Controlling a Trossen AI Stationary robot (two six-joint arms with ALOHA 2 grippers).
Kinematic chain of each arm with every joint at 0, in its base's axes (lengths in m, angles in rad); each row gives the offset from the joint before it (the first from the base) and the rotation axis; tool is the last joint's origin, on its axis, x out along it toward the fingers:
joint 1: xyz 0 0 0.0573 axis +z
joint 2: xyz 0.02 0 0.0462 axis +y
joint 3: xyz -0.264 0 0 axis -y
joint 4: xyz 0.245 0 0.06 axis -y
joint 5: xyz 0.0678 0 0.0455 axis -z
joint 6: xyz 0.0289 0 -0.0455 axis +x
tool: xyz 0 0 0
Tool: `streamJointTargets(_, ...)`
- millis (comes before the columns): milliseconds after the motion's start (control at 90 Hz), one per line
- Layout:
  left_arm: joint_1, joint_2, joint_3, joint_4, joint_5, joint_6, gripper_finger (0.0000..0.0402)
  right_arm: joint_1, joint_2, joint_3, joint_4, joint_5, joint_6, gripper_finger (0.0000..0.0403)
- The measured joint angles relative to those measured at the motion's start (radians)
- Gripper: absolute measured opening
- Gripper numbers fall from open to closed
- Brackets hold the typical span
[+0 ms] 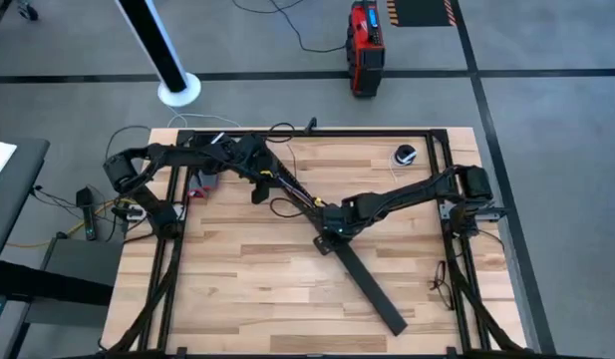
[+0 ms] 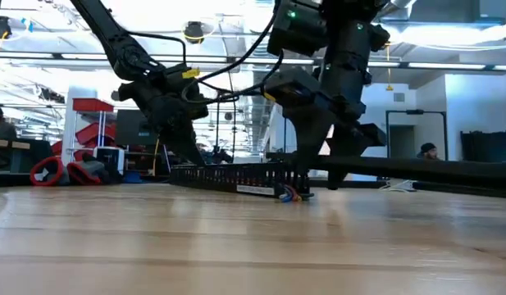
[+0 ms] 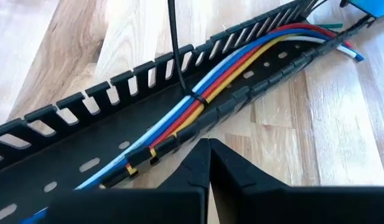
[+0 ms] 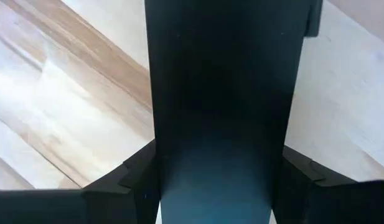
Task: Ziptie cables
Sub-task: Close the black cable duct
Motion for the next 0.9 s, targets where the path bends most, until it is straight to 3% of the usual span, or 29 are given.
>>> streamJointTargets(389, 0.000, 0.000, 0.000, -0.001, 0.000, -0.006, 0.0000, -0.019, 0.015, 0.002, -0.052, 0.023, -0.046, 0.0203)
streamJointTargets(678, 0.000, 0.000, 0.000, -0.002, -0.001, -0.012, 0.0000, -0.020, 0.060, 0.005, -0.076, -0.036, -0.080, 0.0203)
streamJointTargets(900, 0.000, 0.000, 0.000, -0.001, -0.004, -0.012, 0.0000, -0.023, 0.029, 0.048, -0.200, -0.018, -0.109, 0.0203)
